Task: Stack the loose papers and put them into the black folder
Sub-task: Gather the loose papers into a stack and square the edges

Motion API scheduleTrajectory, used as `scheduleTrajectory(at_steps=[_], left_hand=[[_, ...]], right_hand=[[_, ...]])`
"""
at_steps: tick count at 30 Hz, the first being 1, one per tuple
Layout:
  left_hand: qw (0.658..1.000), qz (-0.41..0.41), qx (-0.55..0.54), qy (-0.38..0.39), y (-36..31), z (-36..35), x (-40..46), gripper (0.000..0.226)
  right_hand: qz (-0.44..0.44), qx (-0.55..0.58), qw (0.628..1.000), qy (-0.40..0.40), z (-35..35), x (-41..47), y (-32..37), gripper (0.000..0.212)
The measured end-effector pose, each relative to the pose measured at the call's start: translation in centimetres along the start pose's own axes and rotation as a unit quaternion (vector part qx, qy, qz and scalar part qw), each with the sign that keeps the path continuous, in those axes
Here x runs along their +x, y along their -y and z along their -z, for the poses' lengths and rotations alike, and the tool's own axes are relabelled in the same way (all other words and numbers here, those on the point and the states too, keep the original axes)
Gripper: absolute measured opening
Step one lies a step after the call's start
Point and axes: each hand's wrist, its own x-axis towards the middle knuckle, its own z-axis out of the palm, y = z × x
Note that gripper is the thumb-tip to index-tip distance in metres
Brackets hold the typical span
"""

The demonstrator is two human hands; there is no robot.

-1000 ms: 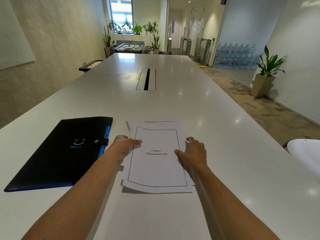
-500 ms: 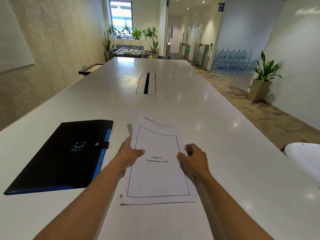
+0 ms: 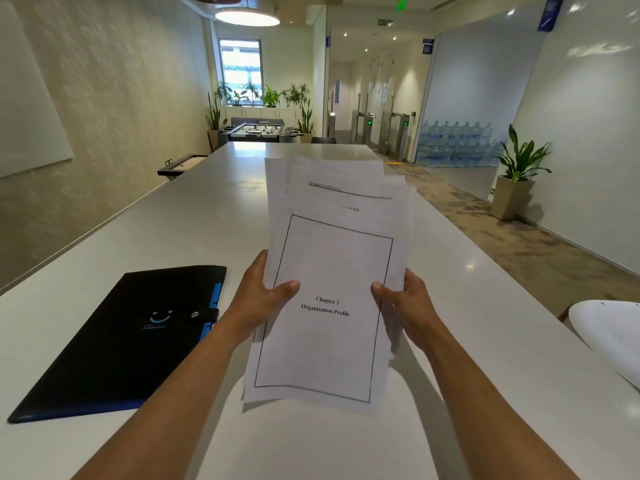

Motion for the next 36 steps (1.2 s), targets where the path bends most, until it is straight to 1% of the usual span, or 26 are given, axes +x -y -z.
scheduleTrajectory(at_steps=[2, 4, 6, 9, 12, 14, 16, 20, 23, 27, 30, 33, 36], left_hand=[[0.999, -0.041, 0.001, -0.023, -1.6, 0.0, 0.7, 0.048], [0.996, -0.076, -0.002, -0.045, -3.3, 0.2, 1.4, 0.049], [0.991, -0.115, 0.010, -0.065, -5.1, 0.2, 2.0, 0.051], [0.988, -0.138, 0.015, -0.071, -7.1, 0.4, 2.8, 0.056], [0.992, -0.114, -0.034, -0.045, -7.7, 0.3, 2.9, 0.063], [0.990, -0.112, -0.060, -0.054, -7.3, -0.2, 2.6, 0.060], [0.989, -0.109, -0.071, -0.073, -6.6, -1.1, 2.3, 0.058], [0.984, -0.099, -0.076, -0.124, -5.3, -2.7, 1.7, 0.042], [0.978, -0.090, -0.076, -0.171, -5.1, -3.2, 1.7, 0.037], [0.971, -0.116, -0.061, -0.198, -6.3, -3.0, 2.0, 0.045], [0.970, -0.137, -0.074, -0.186, -7.3, -2.6, 2.1, 0.049], [0.974, -0.108, -0.094, -0.175, -6.5, -2.4, 1.6, 0.052], [0.974, -0.039, -0.133, -0.180, -4.4, -2.9, 0.6, 0.047]], right_hand=[[0.066, -0.036, 0.997, -0.020, -0.1, 0.6, 1.8, 0.032], [0.122, -0.042, 0.991, -0.037, -0.2, 0.9, 3.9, 0.032], [0.171, -0.039, 0.984, -0.033, -0.3, 0.9, 6.0, 0.034], [0.200, -0.033, 0.979, -0.008, -0.2, 0.7, 8.3, 0.040], [0.191, -0.039, 0.981, 0.011, 0.2, 0.6, 8.6, 0.052], [0.173, -0.037, 0.984, 0.010, 0.1, 0.4, 7.7, 0.054], [0.162, -0.036, 0.986, -0.007, -0.3, 0.2, 6.4, 0.055], [0.175, -0.031, 0.982, -0.067, -1.3, -0.2, 4.4, 0.051], [0.177, -0.029, 0.980, -0.086, -1.7, -0.4, 4.2, 0.044], [0.203, -0.025, 0.974, -0.096, -1.8, -0.5, 5.6, 0.041], [0.213, -0.027, 0.973, -0.085, -1.2, -0.4, 6.7, 0.042], [0.170, -0.025, 0.983, -0.064, -0.4, -0.6, 5.9, 0.048], [0.141, -0.022, 0.987, -0.071, -0.4, -1.2, 3.7, 0.049]])
